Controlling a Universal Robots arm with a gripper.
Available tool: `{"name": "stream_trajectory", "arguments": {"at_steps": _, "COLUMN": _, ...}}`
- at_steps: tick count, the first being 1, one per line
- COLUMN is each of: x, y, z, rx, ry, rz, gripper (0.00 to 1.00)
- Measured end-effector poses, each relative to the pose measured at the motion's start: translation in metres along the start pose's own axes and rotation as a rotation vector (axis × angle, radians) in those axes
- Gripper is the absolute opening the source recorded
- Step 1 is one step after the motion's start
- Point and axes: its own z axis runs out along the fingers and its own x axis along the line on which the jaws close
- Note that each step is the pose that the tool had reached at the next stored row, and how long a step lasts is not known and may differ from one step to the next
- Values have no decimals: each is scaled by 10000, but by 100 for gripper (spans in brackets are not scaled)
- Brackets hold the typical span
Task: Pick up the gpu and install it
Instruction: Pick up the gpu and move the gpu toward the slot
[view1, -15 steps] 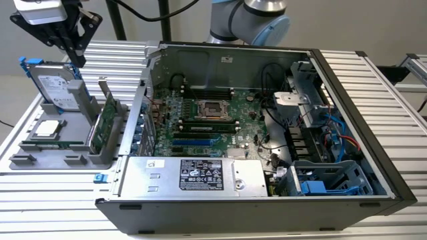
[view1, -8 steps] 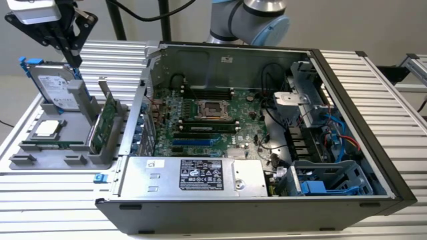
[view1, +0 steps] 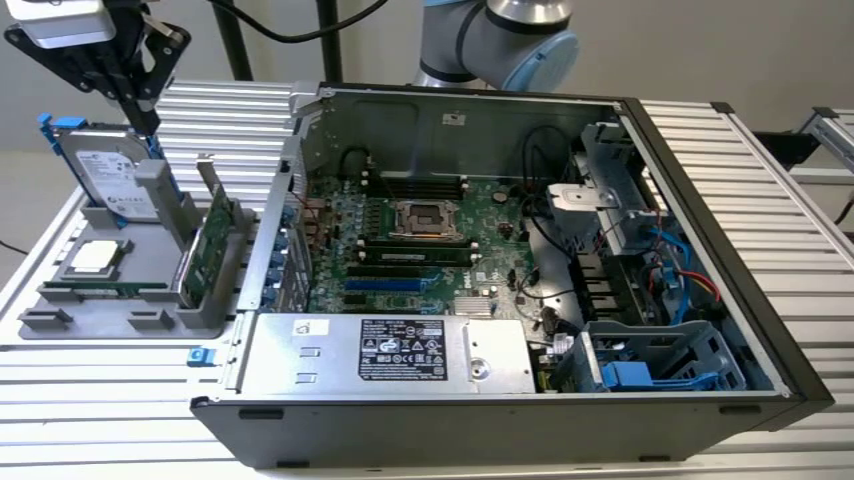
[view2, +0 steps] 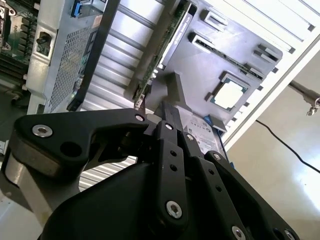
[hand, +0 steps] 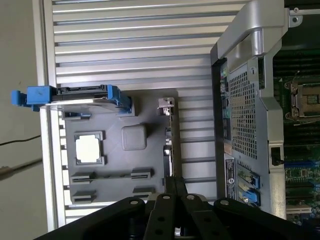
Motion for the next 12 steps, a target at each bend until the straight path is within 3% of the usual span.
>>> {"name": "stream_trajectory", "arguments": {"at_steps": 11, "x": 1, "y": 0, "z": 0, "rx": 0, "ry": 0, "rz": 1, "gripper": 0}}
{"name": "stream_trajectory", "arguments": {"at_steps": 12, "x": 1, "y": 0, "z": 0, "rx": 0, "ry": -1, "rz": 0, "gripper": 100}}
